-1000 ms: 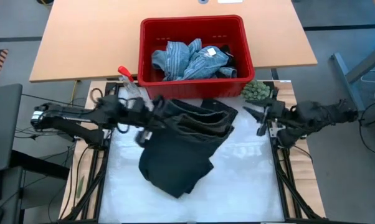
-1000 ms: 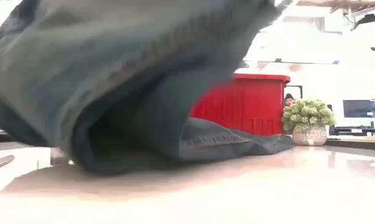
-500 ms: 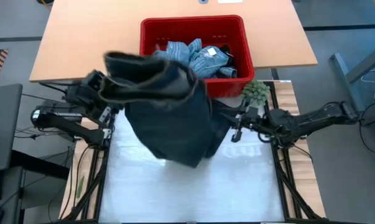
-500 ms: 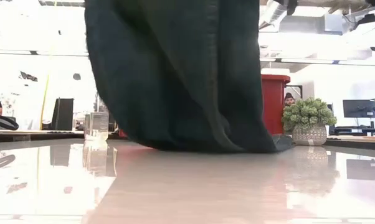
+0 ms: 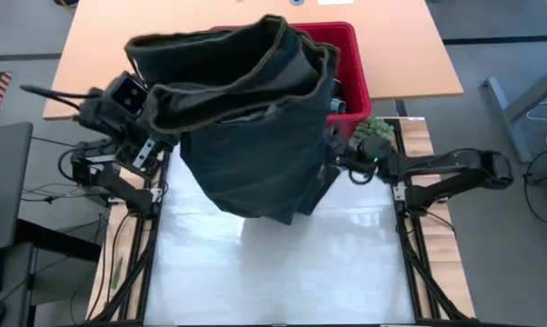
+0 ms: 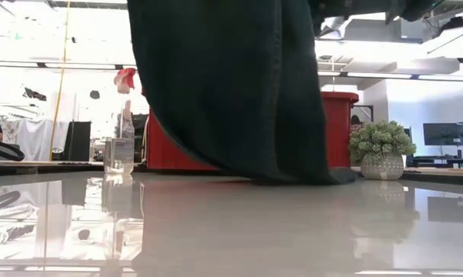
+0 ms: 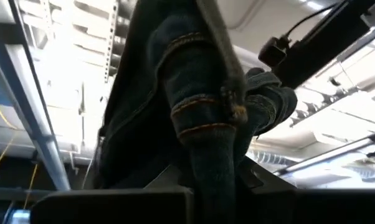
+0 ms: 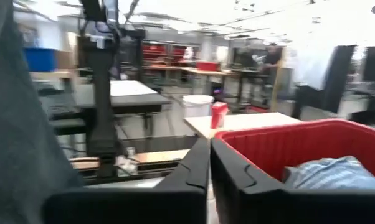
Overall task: Fold Laundry from Bin
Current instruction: Fold the dark blue pants
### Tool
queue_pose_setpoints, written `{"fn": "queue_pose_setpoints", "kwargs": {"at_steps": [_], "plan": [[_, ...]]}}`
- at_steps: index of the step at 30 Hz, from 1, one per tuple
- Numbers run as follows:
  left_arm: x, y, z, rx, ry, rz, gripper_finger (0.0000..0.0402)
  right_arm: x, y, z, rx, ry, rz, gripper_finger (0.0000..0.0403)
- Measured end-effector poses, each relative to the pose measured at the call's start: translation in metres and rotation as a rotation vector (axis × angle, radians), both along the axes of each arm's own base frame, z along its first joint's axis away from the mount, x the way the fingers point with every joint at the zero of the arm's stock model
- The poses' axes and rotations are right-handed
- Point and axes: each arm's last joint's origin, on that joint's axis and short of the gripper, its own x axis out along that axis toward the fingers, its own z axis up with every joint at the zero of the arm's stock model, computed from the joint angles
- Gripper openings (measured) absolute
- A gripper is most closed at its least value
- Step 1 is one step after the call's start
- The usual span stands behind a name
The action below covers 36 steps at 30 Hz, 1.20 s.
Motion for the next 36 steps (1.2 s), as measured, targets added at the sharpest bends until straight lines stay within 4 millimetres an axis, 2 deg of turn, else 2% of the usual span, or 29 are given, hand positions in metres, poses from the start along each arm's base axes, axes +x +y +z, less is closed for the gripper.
{"fn": "queue_pose_setpoints", "kwargs": {"at_steps": [4,6,8,13,18,21,27,29,32,36], "plan": [[-0.009,-0.005,0.017,-0.005,0.018,0.036,0.0016,-0.022,-0.011,0.014,0.007,-0.024,0.031,0.0017],[-0.009,-0.008,0.022,-0.009,0.0,0.047,0.0016,-0.025,-0.016,0.017,0.019,-0.067,0.011,0.0018],[-0.007,-0.011,0.025,-0.035,-0.03,0.049,0.0016,-0.019,-0.019,0.011,0.045,-0.082,0.01,0.0017],[0.008,-0.013,0.032,-0.105,-0.073,0.073,0.0016,0.013,-0.013,-0.019,0.094,-0.085,0.073,0.0016],[0.016,-0.009,0.029,-0.164,-0.121,0.132,0.0016,0.056,0.007,-0.043,0.11,-0.213,0.177,0.0016],[0.018,0.0,0.028,-0.202,-0.103,0.206,0.0016,0.081,0.018,-0.05,0.112,-0.265,0.23,0.0016],[0.023,0.017,0.027,-0.247,-0.065,0.227,0.0016,0.128,0.037,-0.048,0.137,-0.278,0.538,0.0016],[0.024,0.021,0.026,-0.243,-0.041,0.246,0.0016,0.135,0.051,-0.042,0.135,-0.288,0.65,0.0016],[0.024,0.028,0.026,-0.252,0.001,0.285,0.0016,0.133,0.07,-0.025,0.102,-0.348,0.778,0.0016],[0.016,0.038,0.028,-0.281,0.08,0.376,0.0016,0.113,0.088,0.0,0.055,-0.452,0.862,0.0016]]}}
